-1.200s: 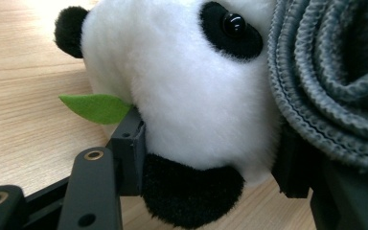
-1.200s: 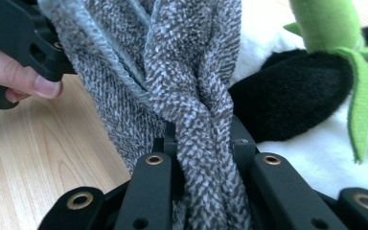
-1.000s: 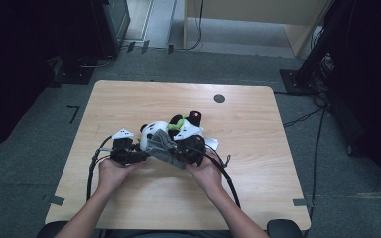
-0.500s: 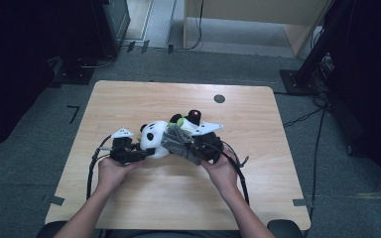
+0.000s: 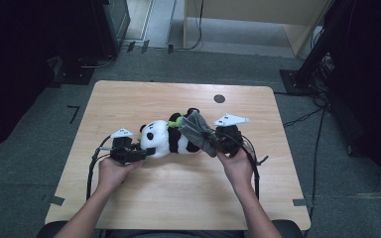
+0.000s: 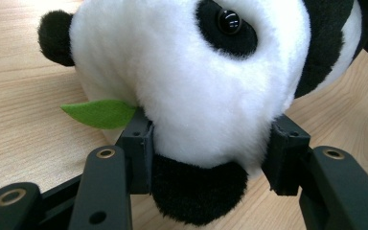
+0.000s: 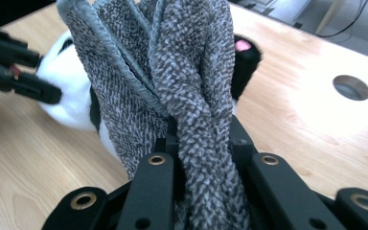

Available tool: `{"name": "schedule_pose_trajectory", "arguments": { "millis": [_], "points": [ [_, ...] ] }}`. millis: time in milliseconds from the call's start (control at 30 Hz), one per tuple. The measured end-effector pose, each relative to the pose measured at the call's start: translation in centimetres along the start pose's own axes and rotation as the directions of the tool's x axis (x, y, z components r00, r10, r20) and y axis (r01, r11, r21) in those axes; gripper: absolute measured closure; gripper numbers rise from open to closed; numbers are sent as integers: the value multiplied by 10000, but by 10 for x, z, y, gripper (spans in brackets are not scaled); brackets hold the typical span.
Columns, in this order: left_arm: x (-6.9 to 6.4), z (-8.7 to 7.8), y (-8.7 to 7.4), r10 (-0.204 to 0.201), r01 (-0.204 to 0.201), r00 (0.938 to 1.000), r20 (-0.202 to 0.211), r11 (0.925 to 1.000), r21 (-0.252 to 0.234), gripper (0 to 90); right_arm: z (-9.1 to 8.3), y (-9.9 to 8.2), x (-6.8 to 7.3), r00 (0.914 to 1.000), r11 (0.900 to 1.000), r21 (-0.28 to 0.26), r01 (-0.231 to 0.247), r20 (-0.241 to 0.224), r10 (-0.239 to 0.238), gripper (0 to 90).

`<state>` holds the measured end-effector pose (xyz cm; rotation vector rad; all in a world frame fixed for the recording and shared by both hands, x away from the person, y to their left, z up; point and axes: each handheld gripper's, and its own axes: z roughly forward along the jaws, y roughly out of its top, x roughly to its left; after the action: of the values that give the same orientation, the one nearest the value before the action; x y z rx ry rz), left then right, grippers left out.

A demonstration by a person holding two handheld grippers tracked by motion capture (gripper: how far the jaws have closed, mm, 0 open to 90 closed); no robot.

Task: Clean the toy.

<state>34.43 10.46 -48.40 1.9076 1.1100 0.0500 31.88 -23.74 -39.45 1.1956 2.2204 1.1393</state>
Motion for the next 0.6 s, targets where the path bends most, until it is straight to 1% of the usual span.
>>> {"name": "schedule_pose_trajectory", "arguments": {
  "millis": [33,100,133,200,267,300,367,467,500,567,600],
  "points": [
    [0,0,0,-12,12,10000,-19,10000,10,469,-4,2,1,9999,9999,-105,42,97,-41,786],
    [0,0,0,110,-110,9999,-57,9999,68,469,-12,9,7,9994,9988,-403,268,211,-259,786],
    [0,0,0,176,-176,9998,-81,9998,63,469,-16,12,11,9994,9980,-556,288,182,-278,786],
    [-1,0,-1,194,-193,9998,-94,9998,64,469,-19,17,20,9991,9958,-816,413,-64,-420,785],
    [-1,0,-1,185,-185,9998,-107,9998,30,468,-16,19,31,9970,9947,-915,472,-567,-526,785],
    [-1,0,-1,224,-224,9997,-122,9997,21,468,-12,20,37,9948,9945,-856,597,-769,-663,785],
    [-2,0,-2,245,-245,9996,-141,9997,-37,467,0,20,50,9898,9953,-736,632,-1226,-720,785],
    [-3,0,-3,256,-258,9995,-160,9996,-75,465,21,20,65,9776,9958,-584,702,-1945,-804,785],
    [-3,0,-3,245,-247,9996,-162,9997,-92,464,28,21,70,9730,9951,-569,812,-2120,-916,785],
    [-3,0,-3,209,-211,9997,-152,9997,-136,463,44,21,80,9686,9937,-476,1011,-2233,-1092,785],
    [-3,0,-3,214,-216,9997,-151,9997,-131,462,51,20,85,9688,9923,-404,1171,-2151,-1231,785]
  ]
}}
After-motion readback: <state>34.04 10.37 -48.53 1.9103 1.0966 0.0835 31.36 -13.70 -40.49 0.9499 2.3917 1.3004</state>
